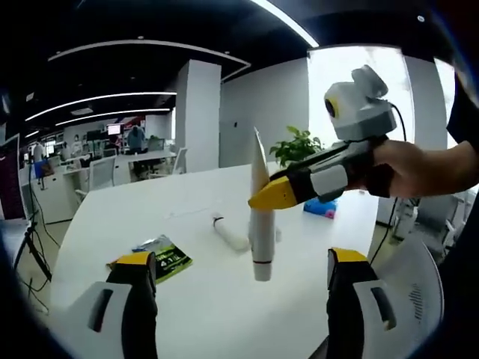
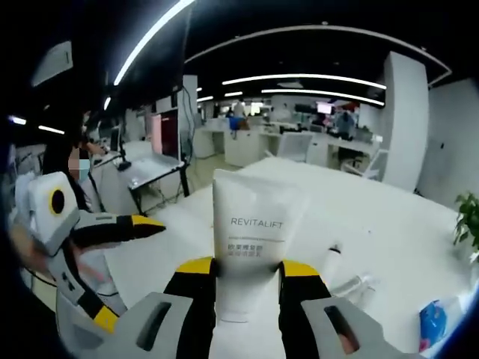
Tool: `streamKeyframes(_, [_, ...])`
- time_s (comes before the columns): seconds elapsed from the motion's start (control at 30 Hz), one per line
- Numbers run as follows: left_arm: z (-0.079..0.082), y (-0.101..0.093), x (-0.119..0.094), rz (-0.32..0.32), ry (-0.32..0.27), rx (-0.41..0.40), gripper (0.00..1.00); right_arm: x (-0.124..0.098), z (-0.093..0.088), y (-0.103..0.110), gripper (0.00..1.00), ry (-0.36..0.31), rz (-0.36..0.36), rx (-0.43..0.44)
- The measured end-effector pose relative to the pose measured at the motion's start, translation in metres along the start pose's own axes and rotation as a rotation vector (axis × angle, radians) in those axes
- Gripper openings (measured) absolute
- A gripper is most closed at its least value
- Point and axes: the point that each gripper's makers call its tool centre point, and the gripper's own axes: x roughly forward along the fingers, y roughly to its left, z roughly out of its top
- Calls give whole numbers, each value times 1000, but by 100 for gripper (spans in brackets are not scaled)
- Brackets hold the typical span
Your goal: Arrange the skincare products in the storage area until every visible bottle or jar stands upright without overlapping.
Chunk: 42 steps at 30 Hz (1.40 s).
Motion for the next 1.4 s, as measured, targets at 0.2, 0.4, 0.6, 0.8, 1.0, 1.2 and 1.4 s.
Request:
streamKeyframes(0.2, [5, -8, 8, -26, -1, 1, 82, -8, 10, 16, 24, -24, 20, -31])
streamKeyframes(0.4, [18, -20, 16, -57, -16, 0, 76, -15, 18, 32, 24, -41, 51, -51])
streamKeyframes(0.6, [15, -25, 24, -77, 0, 12, 66, -21, 20, 42, 24, -48, 66, -61])
streamKeyframes(0.8, [14, -28, 25, -101, 12, 11, 50, -26, 23, 41, 24, -58, 66, -46])
streamKeyframes(1.0, [20, -31, 25, -116, 2, 25, 37, -27, 27, 43, 24, -69, 69, -37])
streamKeyframes(1.2, [22, -24, 26, -96, 3, 48, 29, -28, 27, 44, 24, -72, 73, -33])
streamKeyframes(1.4, [25, -24, 27, -95, -5, 81, 21, -28, 29, 43, 24, -77, 70, -34])
